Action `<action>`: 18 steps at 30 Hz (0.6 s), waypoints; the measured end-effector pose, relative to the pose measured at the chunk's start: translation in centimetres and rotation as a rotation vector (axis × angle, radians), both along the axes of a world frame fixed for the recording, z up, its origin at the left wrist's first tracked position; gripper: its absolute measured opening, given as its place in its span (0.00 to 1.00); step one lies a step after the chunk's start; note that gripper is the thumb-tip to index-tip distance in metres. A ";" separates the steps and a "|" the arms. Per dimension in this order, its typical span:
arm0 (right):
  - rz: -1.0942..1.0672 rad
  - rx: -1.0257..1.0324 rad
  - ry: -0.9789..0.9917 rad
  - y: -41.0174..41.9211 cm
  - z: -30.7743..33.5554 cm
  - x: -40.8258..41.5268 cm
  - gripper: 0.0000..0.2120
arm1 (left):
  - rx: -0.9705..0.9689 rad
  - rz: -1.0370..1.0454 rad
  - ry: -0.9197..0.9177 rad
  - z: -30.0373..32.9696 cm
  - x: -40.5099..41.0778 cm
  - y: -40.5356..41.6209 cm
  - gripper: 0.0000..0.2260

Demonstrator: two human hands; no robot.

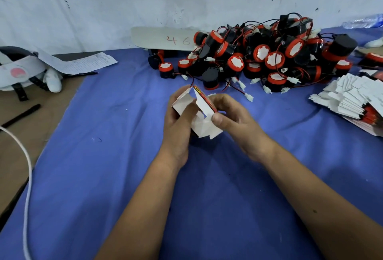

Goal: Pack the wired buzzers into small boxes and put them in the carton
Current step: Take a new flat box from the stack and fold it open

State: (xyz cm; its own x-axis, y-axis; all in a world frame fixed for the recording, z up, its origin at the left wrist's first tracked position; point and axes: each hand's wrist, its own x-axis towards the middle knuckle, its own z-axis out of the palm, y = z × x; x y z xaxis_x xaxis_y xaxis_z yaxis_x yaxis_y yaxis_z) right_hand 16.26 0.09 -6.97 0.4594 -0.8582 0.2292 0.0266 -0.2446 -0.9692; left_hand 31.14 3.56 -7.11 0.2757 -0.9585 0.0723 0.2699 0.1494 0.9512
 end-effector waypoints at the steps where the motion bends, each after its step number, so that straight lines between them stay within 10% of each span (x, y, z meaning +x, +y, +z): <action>1: 0.037 -0.010 0.010 -0.1 -0.1 -0.2 0.37 | 0.007 0.017 0.014 0.1 0.0 0.0 0.23; 5: 0.200 0.052 -0.061 -0.3 0.1 -0.8 0.45 | 0.064 0.058 0.091 0.2 -0.2 0.0 0.20; 18: -0.076 -0.023 -0.031 -0.2 0.2 -0.9 0.24 | -0.043 0.072 -0.164 -0.4 -1.6 0.1 0.21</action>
